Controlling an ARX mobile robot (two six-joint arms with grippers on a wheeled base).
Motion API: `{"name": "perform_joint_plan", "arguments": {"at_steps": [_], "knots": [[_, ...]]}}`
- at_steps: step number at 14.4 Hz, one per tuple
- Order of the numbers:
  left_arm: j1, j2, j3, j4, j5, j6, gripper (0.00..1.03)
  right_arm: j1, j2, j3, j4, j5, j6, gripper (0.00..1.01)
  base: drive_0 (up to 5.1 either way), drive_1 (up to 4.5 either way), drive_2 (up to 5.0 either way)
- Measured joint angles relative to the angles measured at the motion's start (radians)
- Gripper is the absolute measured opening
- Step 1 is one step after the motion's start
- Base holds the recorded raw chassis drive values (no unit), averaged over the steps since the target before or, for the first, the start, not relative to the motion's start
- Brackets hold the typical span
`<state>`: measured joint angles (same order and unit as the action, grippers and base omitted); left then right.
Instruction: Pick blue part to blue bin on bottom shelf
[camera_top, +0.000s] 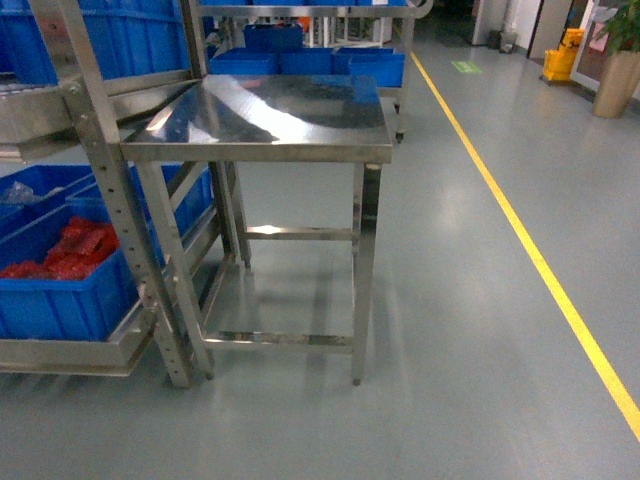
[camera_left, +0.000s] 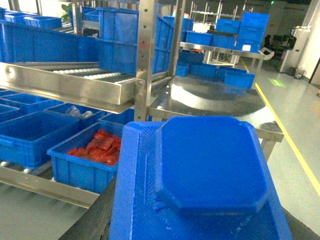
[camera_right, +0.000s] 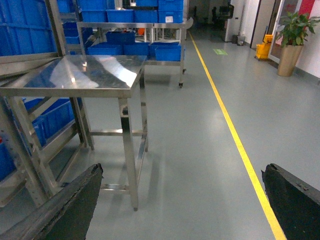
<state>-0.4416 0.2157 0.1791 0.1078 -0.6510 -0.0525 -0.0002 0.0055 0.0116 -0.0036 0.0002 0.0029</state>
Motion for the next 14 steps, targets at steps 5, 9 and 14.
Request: {"name": "perform_joint_plan", "arguments": {"at_steps": [5,9,14], "knots": [[0.0,0.0,0.0,0.0,-0.001,0.0,0.43,0.0,0.0,0.0,0.0,0.0,0.0,0.98,-0.1,4.07,-4.2],[0.0,0.001,0.0,0.0,-0.002,0.0,0.43,0.0,0.0,0.0,0.0,0.0,0.0,0.98,0.0,4.15,-4.2],[0.0,0.006,0.0,-0.002,-0.001,0.0,0.43,0.0,0.0,0.0,-0.005,0.0,0.0,0.98,0.0,3.36,-3.3]]}}
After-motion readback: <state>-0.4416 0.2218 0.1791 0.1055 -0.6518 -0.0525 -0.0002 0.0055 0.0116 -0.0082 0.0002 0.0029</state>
